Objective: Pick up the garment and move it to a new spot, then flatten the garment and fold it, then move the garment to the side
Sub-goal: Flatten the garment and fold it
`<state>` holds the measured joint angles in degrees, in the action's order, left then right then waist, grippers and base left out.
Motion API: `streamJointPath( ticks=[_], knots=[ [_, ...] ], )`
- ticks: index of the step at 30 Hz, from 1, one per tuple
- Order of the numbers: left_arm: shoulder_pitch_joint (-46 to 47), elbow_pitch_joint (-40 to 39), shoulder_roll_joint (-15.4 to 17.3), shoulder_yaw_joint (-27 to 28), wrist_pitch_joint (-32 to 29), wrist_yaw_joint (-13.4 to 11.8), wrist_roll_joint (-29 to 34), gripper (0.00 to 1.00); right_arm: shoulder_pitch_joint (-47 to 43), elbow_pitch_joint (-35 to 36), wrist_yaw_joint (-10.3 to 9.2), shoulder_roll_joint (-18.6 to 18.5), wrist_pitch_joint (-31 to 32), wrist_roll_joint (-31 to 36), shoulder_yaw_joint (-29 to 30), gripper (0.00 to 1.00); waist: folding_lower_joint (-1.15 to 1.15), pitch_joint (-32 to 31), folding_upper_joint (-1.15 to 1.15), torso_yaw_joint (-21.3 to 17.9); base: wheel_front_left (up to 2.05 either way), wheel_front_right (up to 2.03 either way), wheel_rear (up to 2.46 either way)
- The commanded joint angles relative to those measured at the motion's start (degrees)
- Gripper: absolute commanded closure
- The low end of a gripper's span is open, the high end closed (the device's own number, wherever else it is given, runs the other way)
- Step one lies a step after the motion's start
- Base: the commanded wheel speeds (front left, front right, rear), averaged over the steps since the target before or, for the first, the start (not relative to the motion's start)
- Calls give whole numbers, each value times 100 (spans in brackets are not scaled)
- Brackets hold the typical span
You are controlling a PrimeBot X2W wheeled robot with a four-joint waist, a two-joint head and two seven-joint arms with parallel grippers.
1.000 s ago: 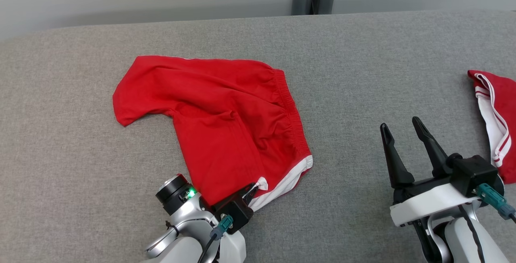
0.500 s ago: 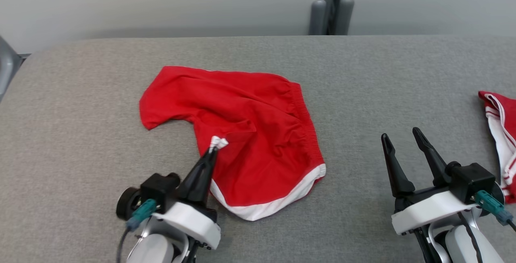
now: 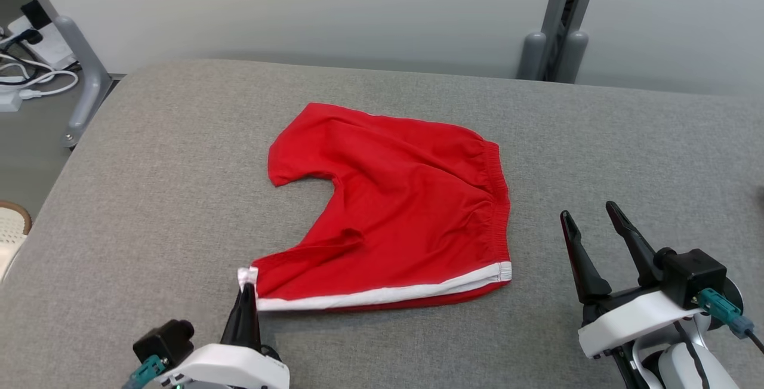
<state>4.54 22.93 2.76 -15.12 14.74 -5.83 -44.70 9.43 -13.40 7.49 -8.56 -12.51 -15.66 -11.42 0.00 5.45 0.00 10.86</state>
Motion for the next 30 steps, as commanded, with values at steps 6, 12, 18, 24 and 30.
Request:
streamJointPath(
  ticks=[6,12,18,24,30],
  knots=[
    [119,380,31,-112,43,-448,-182,0,-74,61,0,-43,73,-1,29,0,0,-47,0,58,0,0,0],
    [175,-119,29,367,41,-481,569,0,-78,71,0,-16,62,-8,43,0,0,-57,0,52,0,0,0],
    [43,-848,95,663,41,-258,2041,0,-72,90,0,1,-27,-29,5,0,0,-52,0,-23,0,0,0],
    [-120,-737,154,605,41,-250,2745,0,-108,50,0,3,-68,-35,-17,0,0,-40,0,-101,0,0,0],
    [-130,10,178,490,40,-484,3093,0,-93,26,0,21,-95,-32,-22,0,0,-10,0,-146,0,0,0]
  ],
)
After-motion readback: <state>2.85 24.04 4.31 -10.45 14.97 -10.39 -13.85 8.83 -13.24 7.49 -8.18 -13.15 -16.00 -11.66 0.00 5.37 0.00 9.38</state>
